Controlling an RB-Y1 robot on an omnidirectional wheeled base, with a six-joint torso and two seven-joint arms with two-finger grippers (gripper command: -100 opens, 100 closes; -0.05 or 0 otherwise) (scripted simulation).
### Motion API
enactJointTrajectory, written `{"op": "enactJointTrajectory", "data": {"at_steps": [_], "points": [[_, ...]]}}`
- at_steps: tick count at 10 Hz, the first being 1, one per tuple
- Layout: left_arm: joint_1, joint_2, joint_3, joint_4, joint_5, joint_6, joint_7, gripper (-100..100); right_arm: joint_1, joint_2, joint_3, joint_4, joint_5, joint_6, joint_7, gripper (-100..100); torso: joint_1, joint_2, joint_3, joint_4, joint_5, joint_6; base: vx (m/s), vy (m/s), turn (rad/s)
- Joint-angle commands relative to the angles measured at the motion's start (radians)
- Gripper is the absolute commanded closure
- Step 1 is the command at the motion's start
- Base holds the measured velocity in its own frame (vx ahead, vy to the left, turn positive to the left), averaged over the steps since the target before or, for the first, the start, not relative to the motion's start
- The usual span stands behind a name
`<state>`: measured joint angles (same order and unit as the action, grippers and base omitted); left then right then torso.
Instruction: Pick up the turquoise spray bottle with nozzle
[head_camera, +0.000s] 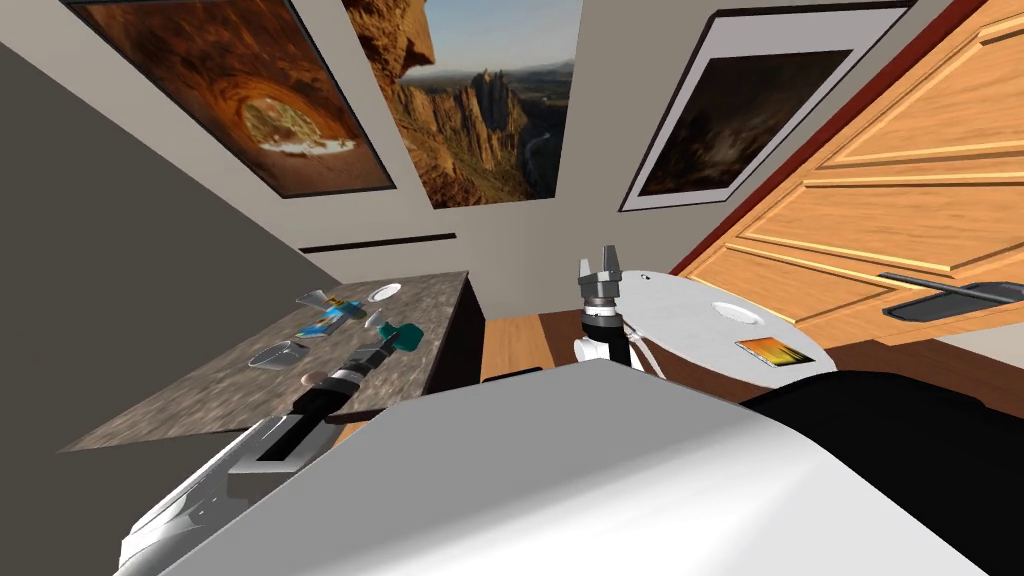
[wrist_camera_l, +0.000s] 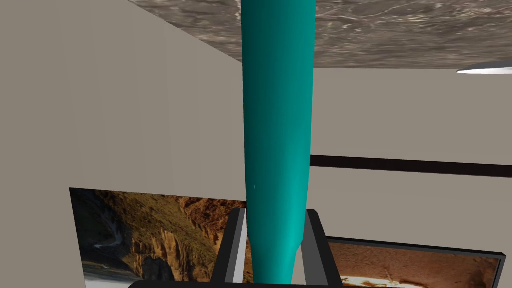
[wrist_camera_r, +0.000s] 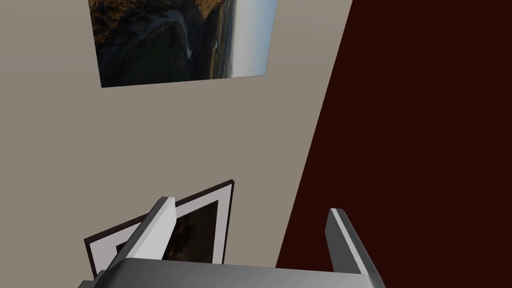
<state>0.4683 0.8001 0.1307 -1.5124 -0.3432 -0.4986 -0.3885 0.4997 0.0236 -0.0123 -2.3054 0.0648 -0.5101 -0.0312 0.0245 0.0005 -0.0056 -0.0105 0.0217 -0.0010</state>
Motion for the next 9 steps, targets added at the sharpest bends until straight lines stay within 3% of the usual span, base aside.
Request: {"op": "enactJointTrajectory", "data": {"at_steps": [1,3,4,6,7,9], "points": [[-0.021,-0.009,-0.005,-0.02,-0.021,0.05,0.019,100,0.0,0.0,0.0,0.0,0.0,0.0,0.0,0,0.0,0.0,0.0,0.0,0.0,0.0,-0.182,0.059,-0.181],[-0.021,-0.009,-0.005,-0.02,-0.021,0.088,0.019,100,0.0,0.0,0.0,0.0,0.0,0.0,0.0,0,0.003,-0.002,-0.001,0.0,0.0,-0.004,-0.042,0.042,0.022],[-0.068,-0.033,-0.015,-0.05,-0.067,0.123,0.05,100,0.001,0.0,0.0,0.0,0.0,0.0,0.0,0,0.002,-0.007,-0.004,-0.001,0.0,-0.004,-0.125,0.062,-0.211],[-0.068,-0.033,-0.015,-0.05,-0.067,0.179,0.05,100,0.0,0.0,0.0,0.0,0.0,0.0,0.0,0,0.003,-0.001,0.0,0.0,0.0,-0.003,-0.128,0.046,-0.083],[-0.115,-0.057,-0.025,-0.08,-0.112,0.21,0.081,100,0.0,0.0,0.0,0.0,0.0,0.0,0.0,0,0.002,-0.003,-0.001,0.0,0.0,-0.005,-0.158,0.029,-0.265],[-0.115,-0.057,-0.025,-0.08,-0.112,0.271,0.081,100,0.0,0.0,0.0,0.0,0.0,0.0,0.0,0,0.002,0.001,0.001,0.0,0.0,-0.004,-0.124,0.037,-0.015]]}}
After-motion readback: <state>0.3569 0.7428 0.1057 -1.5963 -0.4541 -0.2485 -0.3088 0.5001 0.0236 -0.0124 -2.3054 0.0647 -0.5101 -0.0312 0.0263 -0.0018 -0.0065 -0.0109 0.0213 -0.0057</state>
